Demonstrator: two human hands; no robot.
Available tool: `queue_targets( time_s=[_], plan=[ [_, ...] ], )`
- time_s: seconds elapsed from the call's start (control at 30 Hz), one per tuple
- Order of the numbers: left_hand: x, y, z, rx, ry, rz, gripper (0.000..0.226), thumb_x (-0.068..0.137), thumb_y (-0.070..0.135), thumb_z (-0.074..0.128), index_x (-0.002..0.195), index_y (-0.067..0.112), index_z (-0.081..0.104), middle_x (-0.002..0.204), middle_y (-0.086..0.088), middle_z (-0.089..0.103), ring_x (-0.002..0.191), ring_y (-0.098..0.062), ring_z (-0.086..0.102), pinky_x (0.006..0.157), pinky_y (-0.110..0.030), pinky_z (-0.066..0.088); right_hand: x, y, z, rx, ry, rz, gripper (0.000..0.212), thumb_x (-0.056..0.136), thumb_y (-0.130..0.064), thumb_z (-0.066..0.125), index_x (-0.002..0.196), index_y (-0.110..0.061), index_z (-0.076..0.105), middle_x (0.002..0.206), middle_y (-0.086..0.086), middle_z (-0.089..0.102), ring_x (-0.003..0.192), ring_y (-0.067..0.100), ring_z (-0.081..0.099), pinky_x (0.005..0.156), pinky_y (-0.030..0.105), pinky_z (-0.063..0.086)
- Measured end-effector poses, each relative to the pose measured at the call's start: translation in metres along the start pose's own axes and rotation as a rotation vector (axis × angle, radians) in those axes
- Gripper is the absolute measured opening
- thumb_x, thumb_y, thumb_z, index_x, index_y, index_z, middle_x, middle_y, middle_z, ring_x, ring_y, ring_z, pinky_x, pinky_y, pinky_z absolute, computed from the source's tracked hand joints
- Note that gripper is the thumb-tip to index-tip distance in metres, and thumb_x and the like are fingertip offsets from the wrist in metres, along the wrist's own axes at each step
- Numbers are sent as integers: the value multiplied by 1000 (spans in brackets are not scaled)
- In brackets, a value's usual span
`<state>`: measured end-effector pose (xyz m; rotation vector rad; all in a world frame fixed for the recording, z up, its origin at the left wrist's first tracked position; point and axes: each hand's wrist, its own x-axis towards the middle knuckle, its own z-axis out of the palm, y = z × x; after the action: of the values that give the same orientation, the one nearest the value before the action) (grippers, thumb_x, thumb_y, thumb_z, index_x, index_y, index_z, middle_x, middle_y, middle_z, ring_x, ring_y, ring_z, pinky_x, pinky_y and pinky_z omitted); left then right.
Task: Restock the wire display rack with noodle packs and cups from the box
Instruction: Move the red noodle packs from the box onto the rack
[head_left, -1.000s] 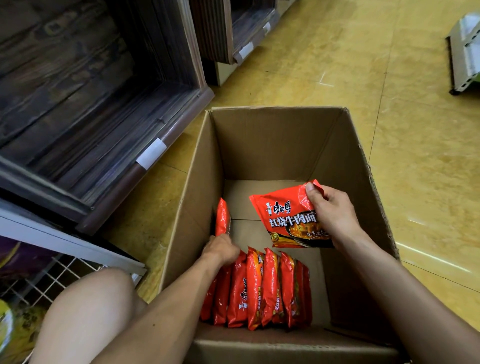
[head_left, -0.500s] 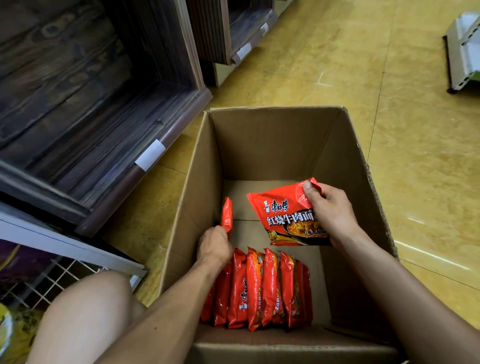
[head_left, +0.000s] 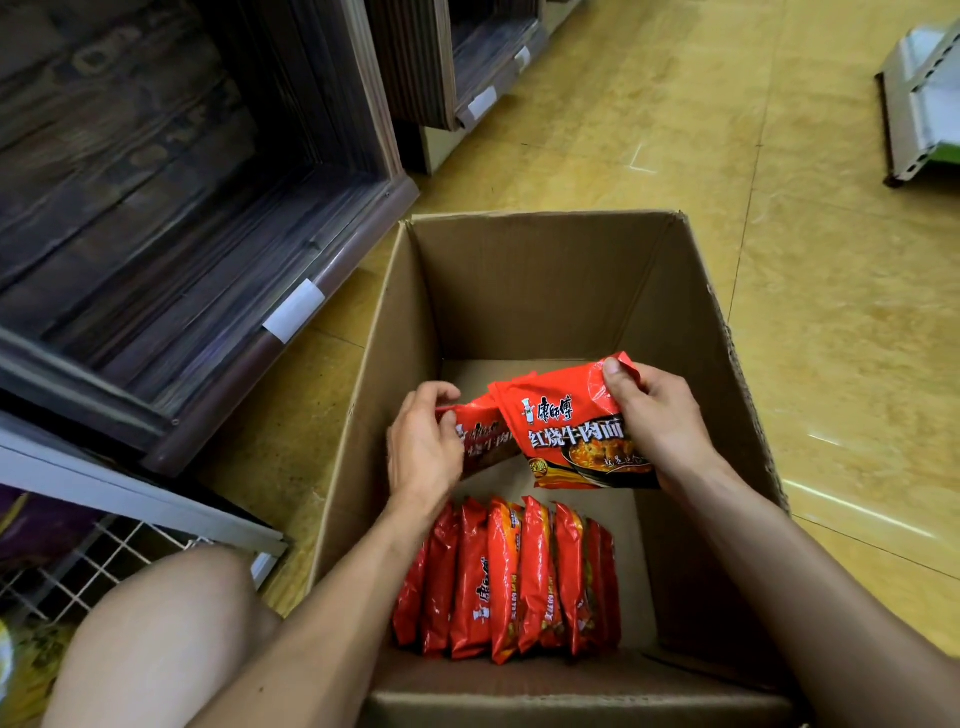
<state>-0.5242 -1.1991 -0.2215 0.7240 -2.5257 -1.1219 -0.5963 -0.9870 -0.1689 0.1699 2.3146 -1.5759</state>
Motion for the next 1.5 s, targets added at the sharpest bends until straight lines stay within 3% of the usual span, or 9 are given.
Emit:
queue_targets(
  time_s=[0.3, 0.4, 0.53, 0.63, 0.77, 0.97, 1.13, 1.3, 1.5],
  plan=[
    [6, 10, -7, -448, 65, -230, 28, 95, 3, 57, 93, 29, 65, 97, 3, 70, 89, -16, 69, 86, -50, 59, -6, 0, -4, 27, -29, 31, 36, 102, -47, 49, 118, -19, 64, 89, 4, 77, 80, 15, 76, 79, 32, 59],
    [9, 14, -9, -496, 95, -237, 30, 98, 2, 54, 91, 29, 64, 99, 0, 70, 90, -18, 68, 87, -52, 58, -4, 4, -2, 14, -18, 71, 38, 102, -48, 49, 119, -18, 64, 89, 5, 76, 82, 19, 76, 85, 40, 60],
    [7, 15, -13, -419, 133, -67, 31, 96, 4, 49, 95, 31, 62, 103, 2, 64, 98, -16, 64, 91, -50, 54, 0, 6, -5, -113, 66, 86, 35, 103, -51, 46, 111, -22, 64, 89, 5, 75, 85, 22, 73, 91, 48, 57],
    [5, 15, -13, -311, 168, 119, 30, 92, -1, 49, 98, 23, 64, 103, 3, 56, 97, -9, 57, 91, -38, 49, 1, 7, -6, -161, 98, 104, 36, 103, -52, 45, 115, -23, 64, 92, 5, 74, 88, 24, 72, 92, 49, 56],
    [6, 17, -17, -288, 228, 139, 28, 93, -2, 48, 102, 18, 64, 104, 2, 56, 95, -8, 56, 89, -31, 46, -1, 7, -5, -174, 127, 95, 44, 103, -53, 43, 122, -20, 64, 95, 5, 74, 89, 24, 72, 92, 48, 56],
    [8, 12, -15, -369, 185, 0, 35, 95, -3, 42, 95, 23, 66, 103, 0, 65, 95, -10, 60, 88, -33, 48, -1, 3, -2, -52, 130, 51, 40, 104, -50, 45, 122, -20, 64, 98, 5, 73, 88, 20, 72, 87, 42, 58],
    [10, 19, -14, -501, 76, -163, 33, 102, 2, 44, 93, 24, 66, 88, 12, 64, 70, 6, 55, 66, -19, 47, -5, 3, 4, 80, 43, 67, 31, 103, -46, 49, 108, -22, 67, 92, 6, 77, 87, 21, 75, 90, 47, 58],
    [11, 17, -9, -600, -4, -279, 31, 103, 6, 48, 93, 28, 67, 86, 3, 64, 71, -12, 60, 64, -35, 52, -5, 3, 10, 190, -46, 104, 28, 103, -45, 50, 106, -23, 68, 89, 5, 79, 85, 21, 77, 90, 48, 58],
    [11, 19, -6, -702, -35, -377, 26, 101, 1, 51, 94, 20, 66, 80, 0, 64, 57, -3, 58, 57, -27, 50, -3, 2, 11, 240, -106, 132, 30, 104, -44, 49, 113, -20, 65, 92, 7, 79, 85, 23, 77, 89, 46, 58]
  ],
)
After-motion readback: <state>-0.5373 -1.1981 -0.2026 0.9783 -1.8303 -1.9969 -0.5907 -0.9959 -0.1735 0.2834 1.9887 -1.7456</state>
